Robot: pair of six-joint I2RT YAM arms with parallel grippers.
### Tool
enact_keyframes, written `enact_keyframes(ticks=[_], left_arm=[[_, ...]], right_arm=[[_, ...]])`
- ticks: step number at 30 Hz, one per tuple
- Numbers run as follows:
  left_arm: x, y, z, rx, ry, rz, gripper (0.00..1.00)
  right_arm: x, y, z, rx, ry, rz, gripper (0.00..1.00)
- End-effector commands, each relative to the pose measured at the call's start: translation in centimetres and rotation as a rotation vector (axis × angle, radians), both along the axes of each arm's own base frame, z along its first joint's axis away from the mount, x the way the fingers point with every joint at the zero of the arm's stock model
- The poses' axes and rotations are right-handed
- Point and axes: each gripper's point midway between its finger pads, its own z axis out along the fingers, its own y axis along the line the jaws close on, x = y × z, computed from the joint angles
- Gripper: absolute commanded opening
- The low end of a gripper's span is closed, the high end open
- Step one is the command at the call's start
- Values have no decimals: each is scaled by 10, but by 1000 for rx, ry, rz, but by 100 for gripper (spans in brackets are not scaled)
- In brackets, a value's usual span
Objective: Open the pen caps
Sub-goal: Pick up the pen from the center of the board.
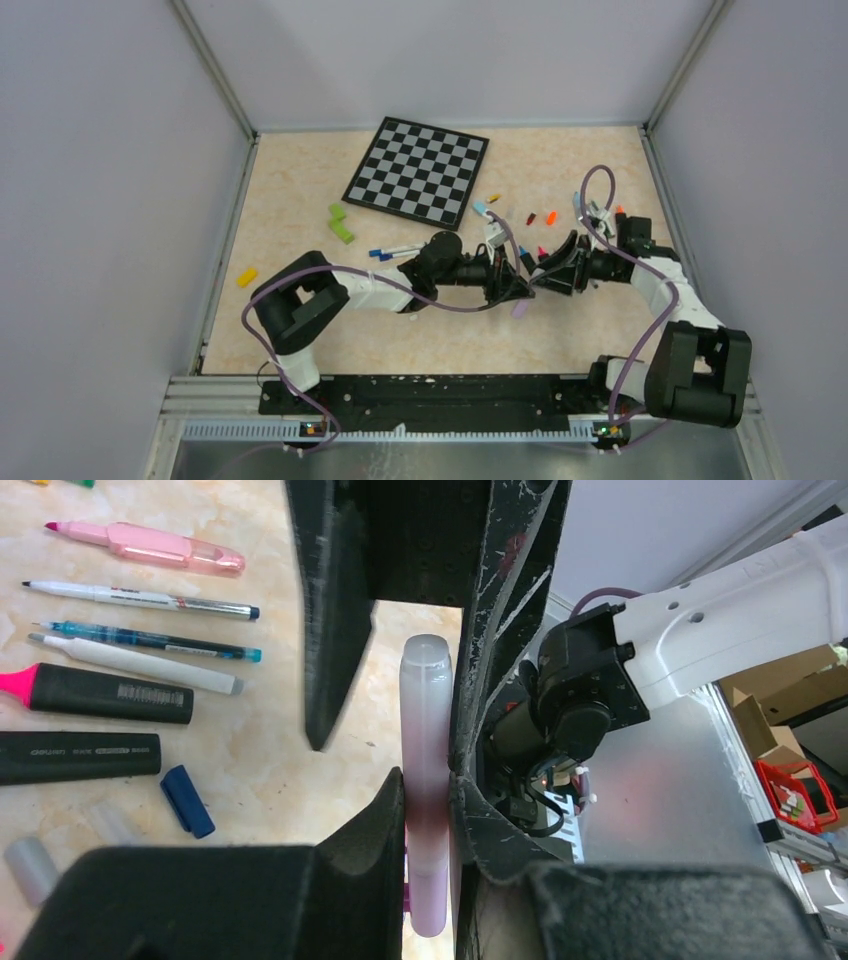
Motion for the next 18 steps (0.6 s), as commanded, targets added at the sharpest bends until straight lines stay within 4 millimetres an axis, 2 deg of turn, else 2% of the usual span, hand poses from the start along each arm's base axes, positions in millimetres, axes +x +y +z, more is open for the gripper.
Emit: enact_keyframes(ticks=[1,5,8,10,11,13,16,18], left_arm=[[4,-9,31,-101,-58,-3,0],[2,-12,31,-115,-36,-19,0],[0,-12,29,-115,-20,-25,3],[1,-12,28,-114,-14,-20,9],[1,-10,28,-114,-13,-14,14],[5,-7,28,-107,-9,21,35],[8,3,27,-97,-26,62,53],[11,12,22,-87,-44,97,70]], right_arm=[[-6,9,19,117,33,75,33],[-7,12,21,117,31,94,2],[-9,14,24,113,6,102,0],[-9,14,25,110,-6,104,0],[-9,14,26,110,-10,105,0],[-7,14,29,107,-17,107,0],[-4,13,32,105,-7,112,0],[-2,13,32,104,3,114,0]])
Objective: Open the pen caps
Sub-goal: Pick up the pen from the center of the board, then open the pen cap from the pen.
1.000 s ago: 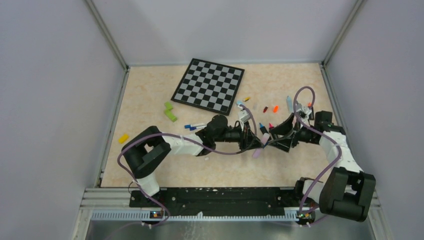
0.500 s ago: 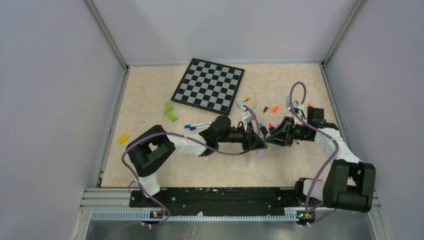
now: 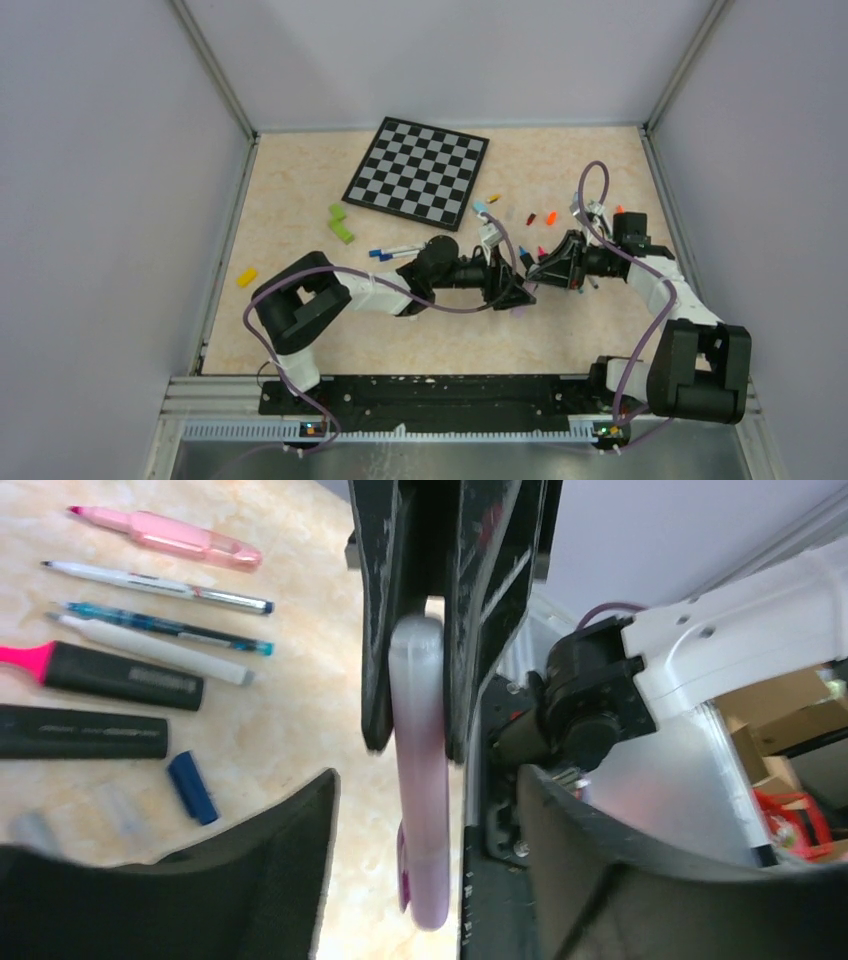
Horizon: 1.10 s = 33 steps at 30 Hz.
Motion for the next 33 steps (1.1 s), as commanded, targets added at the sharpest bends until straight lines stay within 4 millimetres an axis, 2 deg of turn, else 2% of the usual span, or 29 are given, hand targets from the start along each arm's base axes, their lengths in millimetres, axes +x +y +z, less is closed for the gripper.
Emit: enact_keyframes(ticks=[1,2,3,8,12,26,30,33], left_arm=[[6,17,24,-66,-89,78,80],[5,21,21,-69,-97,88,92],[4,25,21,-82,-107,93,98],[-9,41,13,-154,-15,20,99],[-15,35,8,-154,33,-44,99],[-16,13,-3,-151,128,-136,57],[-19,10,-6,-142,135,-163,51],[-21,9,-10,-129,143,-177,39]], right_arm=[[-2,3,28,87,-54,63,0],[-1,3,28,86,-51,63,0],[-1,3,28,87,-50,64,0],[1,3,26,75,-32,57,0],[3,3,23,67,-12,52,0],[5,2,18,60,8,47,0],[5,2,18,60,11,46,0],[5,2,18,61,9,47,0]])
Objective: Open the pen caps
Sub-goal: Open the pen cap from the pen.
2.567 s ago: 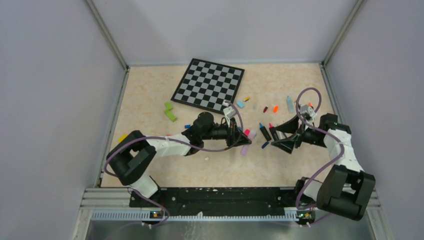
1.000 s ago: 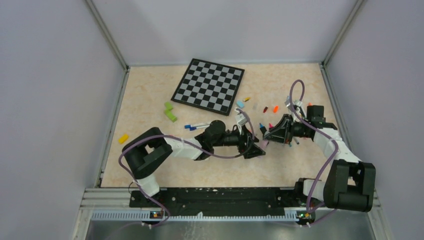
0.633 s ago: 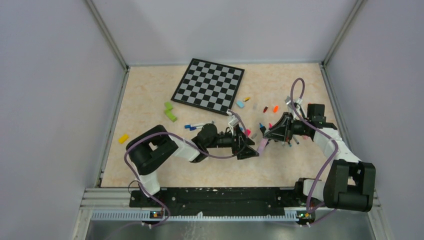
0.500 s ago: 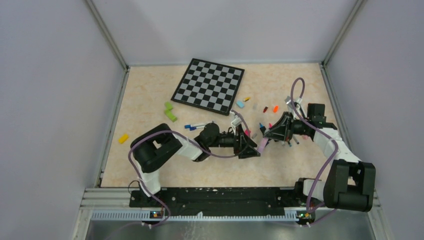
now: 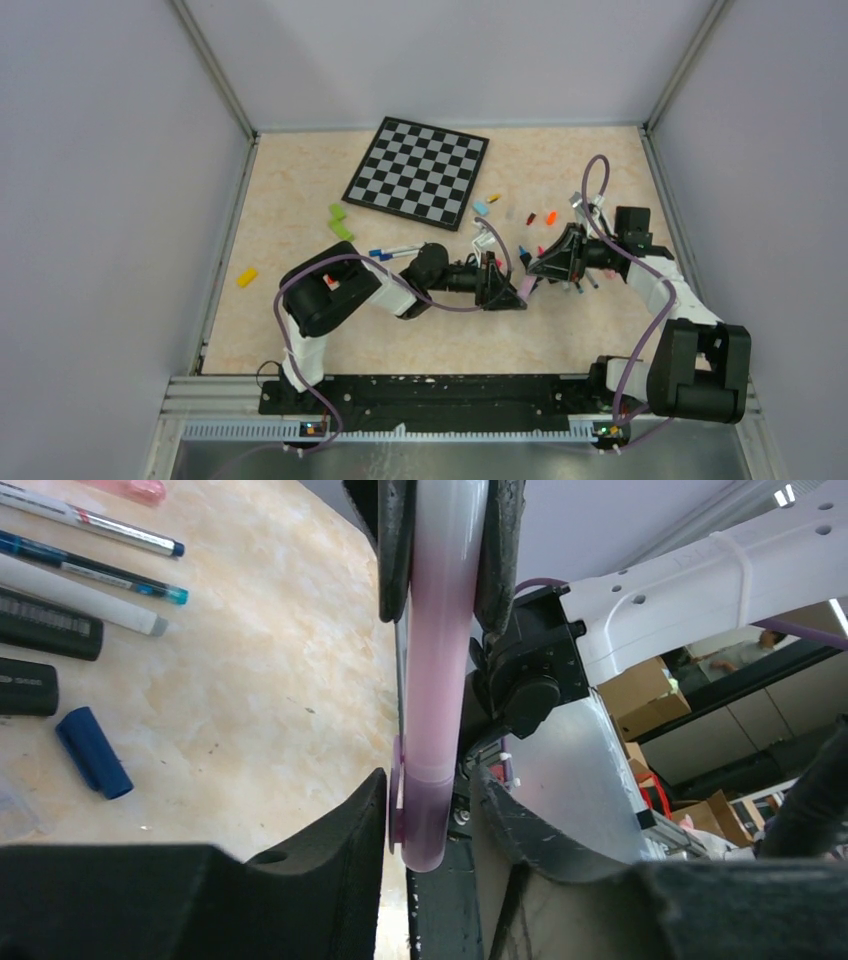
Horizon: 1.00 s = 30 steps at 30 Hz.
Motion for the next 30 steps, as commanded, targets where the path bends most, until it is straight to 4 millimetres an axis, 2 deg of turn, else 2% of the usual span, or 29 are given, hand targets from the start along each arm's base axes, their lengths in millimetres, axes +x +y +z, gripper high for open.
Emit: enact_keyframes(ticks=[1,4,7,18,24,27,30], left_arm=[[-5,-5,14,-53,-37,-52,34],[-9,-5,9,-35,-21,-78,11],[-13,-3,2,-9,-7,-99,0],[-33,19,-11,90,-27,-148,0],[-45,37,-20,130,-2,-150,0],[-45,43,-8,109,-41,-112,0],[-35,47,1,120,-110,-31,0]], right_arm=[[-7,3,10,54,-33,48,0],[-4,2,10,39,-41,38,0],[5,1,18,27,-43,30,0],[49,-19,118,49,-151,-24,0],[55,-20,154,28,-219,-32,0],[60,-23,148,-43,-232,-62,0],[66,-29,119,-155,-216,-118,0]])
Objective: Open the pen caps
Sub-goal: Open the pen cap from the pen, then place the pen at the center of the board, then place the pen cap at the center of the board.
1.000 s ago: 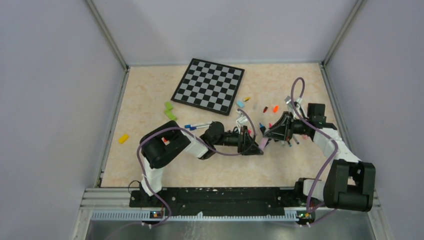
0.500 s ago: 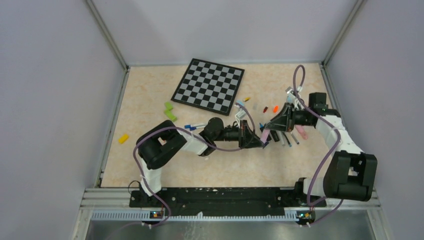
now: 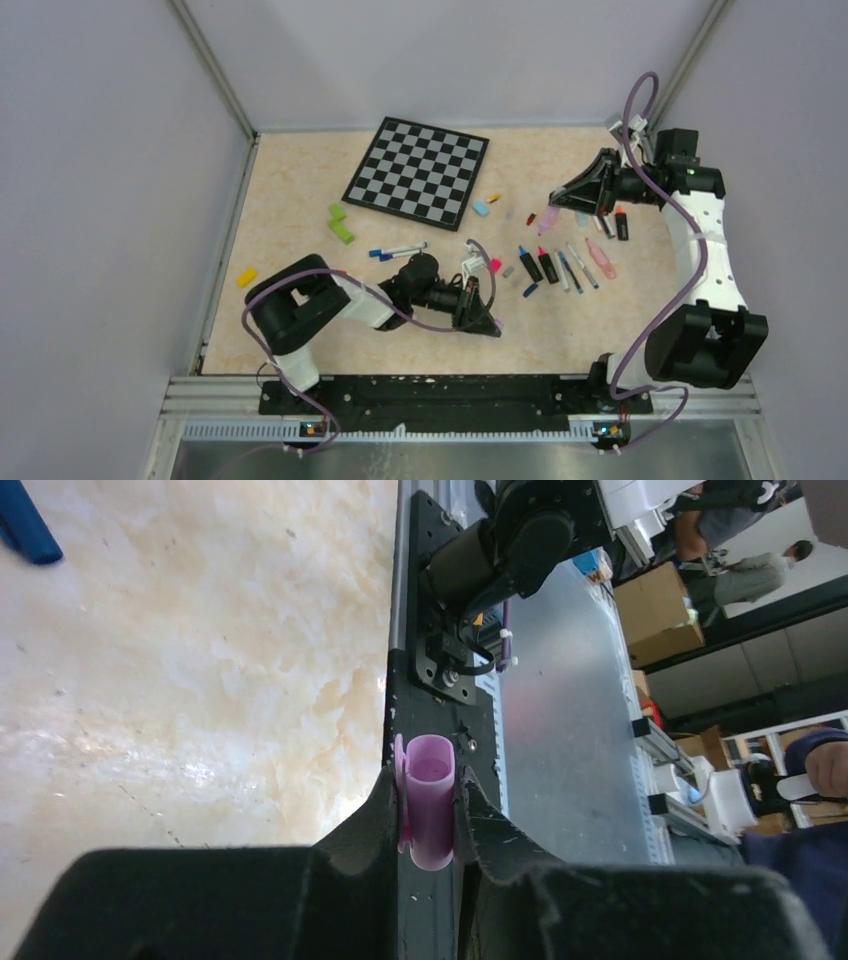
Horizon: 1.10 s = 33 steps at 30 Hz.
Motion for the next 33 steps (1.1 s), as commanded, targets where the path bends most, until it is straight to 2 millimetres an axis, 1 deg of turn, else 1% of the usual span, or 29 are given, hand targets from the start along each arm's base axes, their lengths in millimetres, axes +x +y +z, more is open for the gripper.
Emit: enact_keyframes(ticks=[1,4,6,11,14,18,21,24,28,33], left_arm=[[18,3,44,-75,-200,96,0],[35,9,51,-25,-304,186,0],[45,14,58,7,-371,234,0],[72,35,72,97,-503,371,0],[81,47,82,106,-563,440,0],[87,65,86,117,-607,515,0],[88,77,91,109,-626,564,0],[87,87,90,103,-637,600,0],[85,97,85,95,-648,629,0],[86,102,78,102,-658,646,0]], right_arm=[[2,-6,-32,-119,34,-84,0],[3,-15,-64,-190,65,-175,0],[4,-24,-78,-227,63,-245,0],[10,-53,-104,-322,84,-411,0],[17,-71,-112,-351,117,-484,0],[29,-95,-119,-412,164,-563,0],[36,-115,-122,-464,194,-605,0],[38,-141,-127,-575,217,-651,0],[34,-173,-136,-715,249,-667,0],[26,-201,-151,-860,307,-676,0]])
